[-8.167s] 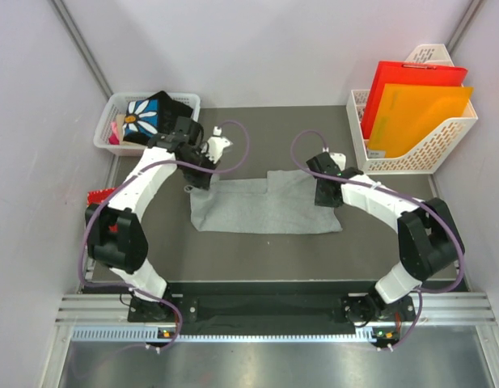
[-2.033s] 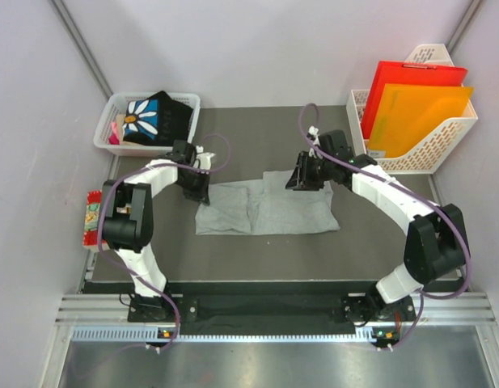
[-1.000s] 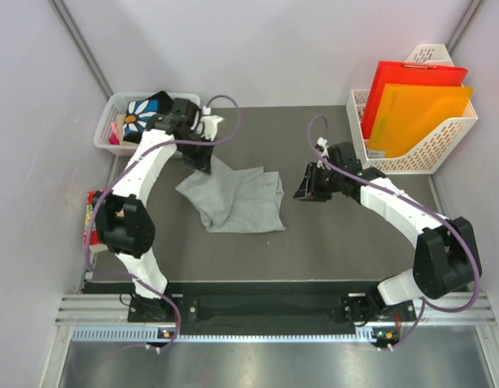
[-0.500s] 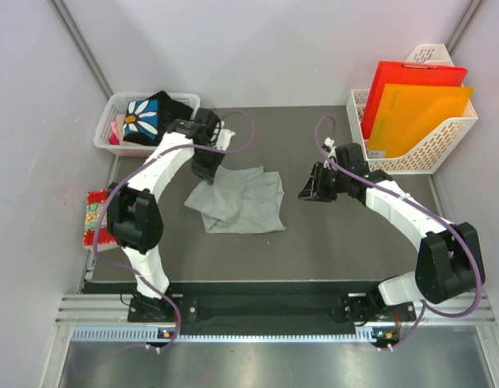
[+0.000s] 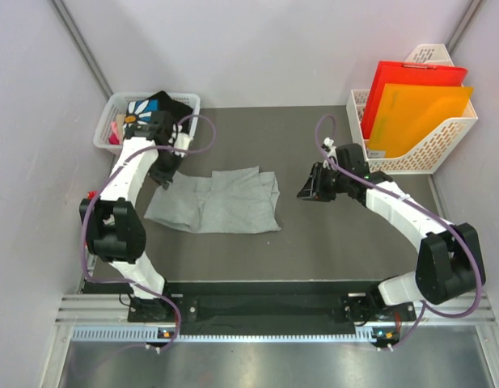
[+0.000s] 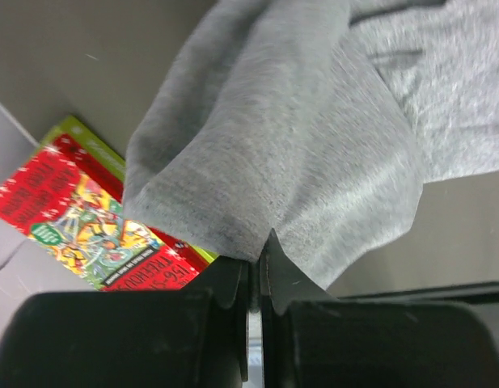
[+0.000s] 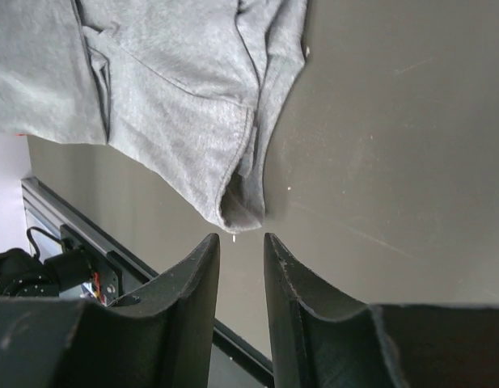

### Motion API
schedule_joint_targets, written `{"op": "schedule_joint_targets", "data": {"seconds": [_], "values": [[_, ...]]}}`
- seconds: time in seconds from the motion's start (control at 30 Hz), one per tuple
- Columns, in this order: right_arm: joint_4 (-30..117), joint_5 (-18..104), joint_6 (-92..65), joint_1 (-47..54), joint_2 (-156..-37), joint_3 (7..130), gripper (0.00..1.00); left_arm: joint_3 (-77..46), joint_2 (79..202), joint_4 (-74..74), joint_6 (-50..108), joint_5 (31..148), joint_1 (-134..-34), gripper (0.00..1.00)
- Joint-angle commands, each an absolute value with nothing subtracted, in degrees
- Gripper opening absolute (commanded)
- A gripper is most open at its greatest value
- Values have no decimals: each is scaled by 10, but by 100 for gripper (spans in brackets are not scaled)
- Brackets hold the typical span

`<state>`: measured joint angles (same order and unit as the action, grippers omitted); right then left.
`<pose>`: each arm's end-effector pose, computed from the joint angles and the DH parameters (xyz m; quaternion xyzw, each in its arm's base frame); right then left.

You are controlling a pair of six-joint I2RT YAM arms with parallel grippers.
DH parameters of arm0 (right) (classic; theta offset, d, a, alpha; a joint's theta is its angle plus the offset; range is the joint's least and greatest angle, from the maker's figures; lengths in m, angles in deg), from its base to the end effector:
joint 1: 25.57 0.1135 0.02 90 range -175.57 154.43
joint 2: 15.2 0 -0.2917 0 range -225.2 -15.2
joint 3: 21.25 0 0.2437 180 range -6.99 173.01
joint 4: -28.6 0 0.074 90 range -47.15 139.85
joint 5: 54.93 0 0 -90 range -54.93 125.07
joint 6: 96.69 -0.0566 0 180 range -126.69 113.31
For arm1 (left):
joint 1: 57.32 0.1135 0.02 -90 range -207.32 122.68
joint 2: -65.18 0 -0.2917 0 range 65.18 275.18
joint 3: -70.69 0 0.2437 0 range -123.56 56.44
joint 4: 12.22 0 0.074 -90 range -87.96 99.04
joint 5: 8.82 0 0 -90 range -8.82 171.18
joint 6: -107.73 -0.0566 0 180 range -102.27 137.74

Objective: Fold and stack the t-shirts
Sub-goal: Fold the long partially folded tshirt into a neat square

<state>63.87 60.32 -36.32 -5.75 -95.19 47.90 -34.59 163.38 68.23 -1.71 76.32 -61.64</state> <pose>0.2698 0.1229 0.2647 -0.0040 0.9088 0.3367 0.2465 0.3402 -0.0209 0.3073 0.1975 0.9687 0.0606 0.1377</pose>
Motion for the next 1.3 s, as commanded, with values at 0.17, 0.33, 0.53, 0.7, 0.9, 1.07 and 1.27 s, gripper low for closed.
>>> {"op": "schedule_joint_targets", "data": {"seconds": [0.17, 0.33, 0.53, 0.7, 0.9, 1.07, 1.27], "values": [[634, 608, -353, -63, -900, 467, 29, -357, 1654, 701, -15, 756, -630, 2], [631, 611, -354, -63, -897, 459, 29, -394, 1663, 716, 16, 728, -691, 2], [633, 610, -353, -62, -882, 452, 30, -409, 1694, 713, 87, 600, -788, 0], [636, 610, -353, -65, -875, 446, 30, -449, 1757, 742, 166, 561, -850, 0], [639, 611, -353, -65, -862, 436, 29, -512, 1823, 732, 243, 513, -897, 0], [645, 607, -353, -66, -850, 428, 29, -592, 1890, 737, 270, 459, -940, 0], [649, 605, -358, -66, -839, 423, 29, -644, 1964, 743, 306, 424, -990, 0]]}}
